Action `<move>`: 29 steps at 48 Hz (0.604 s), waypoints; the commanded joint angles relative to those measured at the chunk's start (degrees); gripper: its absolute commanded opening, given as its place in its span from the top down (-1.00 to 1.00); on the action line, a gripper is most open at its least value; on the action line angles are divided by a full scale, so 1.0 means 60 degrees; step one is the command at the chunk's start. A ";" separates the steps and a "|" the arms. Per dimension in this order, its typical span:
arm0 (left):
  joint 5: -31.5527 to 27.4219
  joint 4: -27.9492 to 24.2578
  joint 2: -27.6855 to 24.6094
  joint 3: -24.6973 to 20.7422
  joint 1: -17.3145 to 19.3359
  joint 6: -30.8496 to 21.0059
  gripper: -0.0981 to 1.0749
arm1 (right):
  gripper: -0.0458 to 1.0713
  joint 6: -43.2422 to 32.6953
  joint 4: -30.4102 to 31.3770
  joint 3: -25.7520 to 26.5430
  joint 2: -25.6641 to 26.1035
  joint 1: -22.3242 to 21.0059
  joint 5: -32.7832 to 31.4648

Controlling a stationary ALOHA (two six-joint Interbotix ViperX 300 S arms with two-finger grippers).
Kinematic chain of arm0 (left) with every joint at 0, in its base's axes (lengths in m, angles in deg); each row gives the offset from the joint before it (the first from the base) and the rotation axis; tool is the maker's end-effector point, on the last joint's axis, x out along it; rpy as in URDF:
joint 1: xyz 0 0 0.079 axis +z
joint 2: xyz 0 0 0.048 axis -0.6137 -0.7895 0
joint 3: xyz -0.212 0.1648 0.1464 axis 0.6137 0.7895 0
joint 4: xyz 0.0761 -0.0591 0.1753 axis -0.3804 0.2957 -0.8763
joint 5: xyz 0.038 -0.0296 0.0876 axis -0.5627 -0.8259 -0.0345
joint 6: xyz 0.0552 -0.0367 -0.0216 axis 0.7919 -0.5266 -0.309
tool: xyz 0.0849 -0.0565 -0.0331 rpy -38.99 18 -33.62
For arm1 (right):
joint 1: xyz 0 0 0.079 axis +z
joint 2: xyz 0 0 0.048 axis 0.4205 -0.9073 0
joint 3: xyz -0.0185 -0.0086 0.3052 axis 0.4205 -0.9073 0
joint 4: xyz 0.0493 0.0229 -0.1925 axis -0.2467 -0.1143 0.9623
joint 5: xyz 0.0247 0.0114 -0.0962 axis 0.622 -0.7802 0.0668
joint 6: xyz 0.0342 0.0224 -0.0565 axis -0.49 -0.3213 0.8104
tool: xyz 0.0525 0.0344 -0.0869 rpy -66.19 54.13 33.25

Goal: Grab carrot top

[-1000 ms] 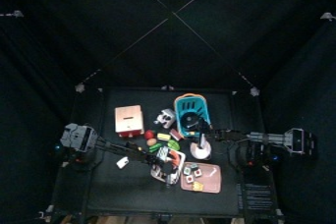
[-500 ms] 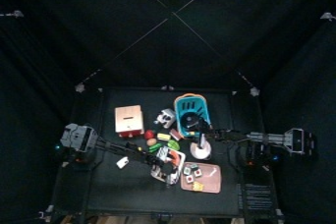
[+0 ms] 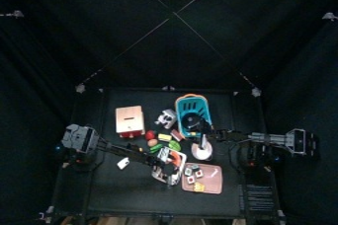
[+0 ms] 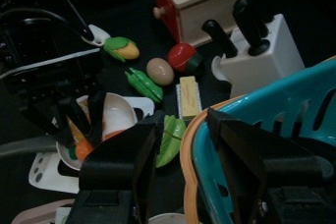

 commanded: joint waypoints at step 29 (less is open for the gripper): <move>0.0000 -0.0044 -0.0015 -0.0249 0.0044 0.0015 -0.70 | -0.49 0.0000 -0.0015 0.0146 -0.0015 -0.0044 0.0044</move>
